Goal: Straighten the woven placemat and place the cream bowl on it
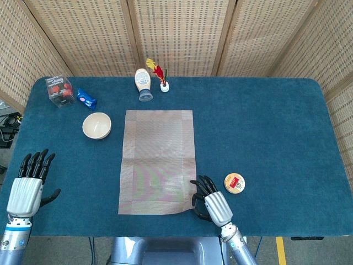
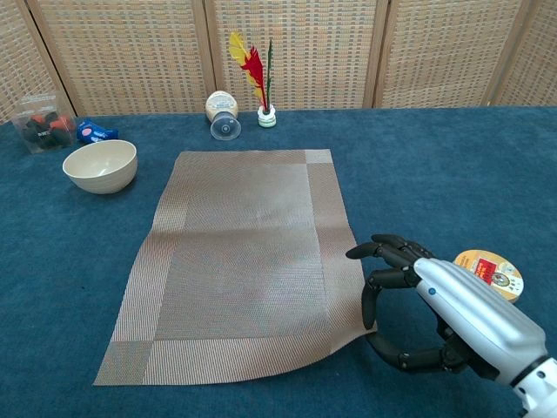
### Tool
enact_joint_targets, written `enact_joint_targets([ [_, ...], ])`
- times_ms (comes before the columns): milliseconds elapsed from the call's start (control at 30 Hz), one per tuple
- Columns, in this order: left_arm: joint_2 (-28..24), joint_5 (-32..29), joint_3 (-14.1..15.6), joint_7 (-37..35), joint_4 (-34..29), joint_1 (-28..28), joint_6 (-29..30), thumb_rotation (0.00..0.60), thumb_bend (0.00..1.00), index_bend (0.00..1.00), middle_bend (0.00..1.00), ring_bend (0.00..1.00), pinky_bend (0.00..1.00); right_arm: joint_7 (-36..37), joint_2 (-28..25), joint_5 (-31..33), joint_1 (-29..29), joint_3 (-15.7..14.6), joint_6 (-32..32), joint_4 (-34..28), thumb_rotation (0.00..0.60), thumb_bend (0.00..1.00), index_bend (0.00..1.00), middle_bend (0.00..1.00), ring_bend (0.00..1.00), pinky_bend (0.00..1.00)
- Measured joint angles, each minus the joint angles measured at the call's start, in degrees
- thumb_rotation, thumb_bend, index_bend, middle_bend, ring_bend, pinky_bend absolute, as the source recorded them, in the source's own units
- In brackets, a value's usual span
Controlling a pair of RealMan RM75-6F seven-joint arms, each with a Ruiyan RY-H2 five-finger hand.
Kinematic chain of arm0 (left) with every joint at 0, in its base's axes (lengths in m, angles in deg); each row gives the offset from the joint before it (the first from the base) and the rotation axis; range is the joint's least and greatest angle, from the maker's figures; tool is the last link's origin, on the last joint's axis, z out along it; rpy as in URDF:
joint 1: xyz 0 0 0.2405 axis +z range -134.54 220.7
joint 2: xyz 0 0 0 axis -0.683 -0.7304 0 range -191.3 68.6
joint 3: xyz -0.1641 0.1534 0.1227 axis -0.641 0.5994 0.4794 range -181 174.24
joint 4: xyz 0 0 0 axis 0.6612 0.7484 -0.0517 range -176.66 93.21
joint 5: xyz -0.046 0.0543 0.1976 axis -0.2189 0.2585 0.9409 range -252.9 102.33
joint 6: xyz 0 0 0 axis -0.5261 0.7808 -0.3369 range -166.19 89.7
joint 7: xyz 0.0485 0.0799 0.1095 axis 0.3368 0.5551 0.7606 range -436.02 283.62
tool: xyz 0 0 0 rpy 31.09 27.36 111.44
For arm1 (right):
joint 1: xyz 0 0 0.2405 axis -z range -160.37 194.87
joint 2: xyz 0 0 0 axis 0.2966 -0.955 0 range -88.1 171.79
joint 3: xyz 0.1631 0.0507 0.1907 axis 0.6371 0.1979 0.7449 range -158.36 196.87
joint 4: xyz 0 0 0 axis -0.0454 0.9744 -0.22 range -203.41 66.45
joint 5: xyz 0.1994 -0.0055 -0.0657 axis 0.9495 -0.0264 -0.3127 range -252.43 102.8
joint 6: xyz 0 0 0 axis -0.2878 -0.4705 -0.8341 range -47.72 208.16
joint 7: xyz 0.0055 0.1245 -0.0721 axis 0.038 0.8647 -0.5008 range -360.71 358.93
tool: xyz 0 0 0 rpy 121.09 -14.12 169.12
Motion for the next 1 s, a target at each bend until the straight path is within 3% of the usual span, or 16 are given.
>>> enact_joint_targets([
  [233, 0.0, 0.0, 0.0, -0.2, 0.0, -0.1, -0.1, 0.6, 0.16, 0.06, 0.0, 0.0, 0.0, -1.0, -3.2, 0.7, -0.8, 2.3, -0.4, -0.8, 0.6, 0.63, 0.67, 0.25, 0.0, 0.08],
  [633, 0.0, 0.1, -0.2, 0.4, -0.2, 0.0, 0.3, 0.6, 0.16, 0.06, 0.0, 0.0, 0.0, 0.5, -15.9, 6.8, -1.8, 9.3, 0.2, -2.5, 0.6, 0.63, 0.68, 0.26, 0.0, 0.09],
  [1000, 0.0, 0.4, -0.2, 0.3, -0.3, 0.0, 0.4, 0.6, 0.16, 0.06, 0.0, 0.0, 0.0, 2.7, -22.5, 11.3, -1.5, 11.9, 2.4, 2.4, 0.6, 0.63, 0.68, 0.26, 0.0, 0.09],
])
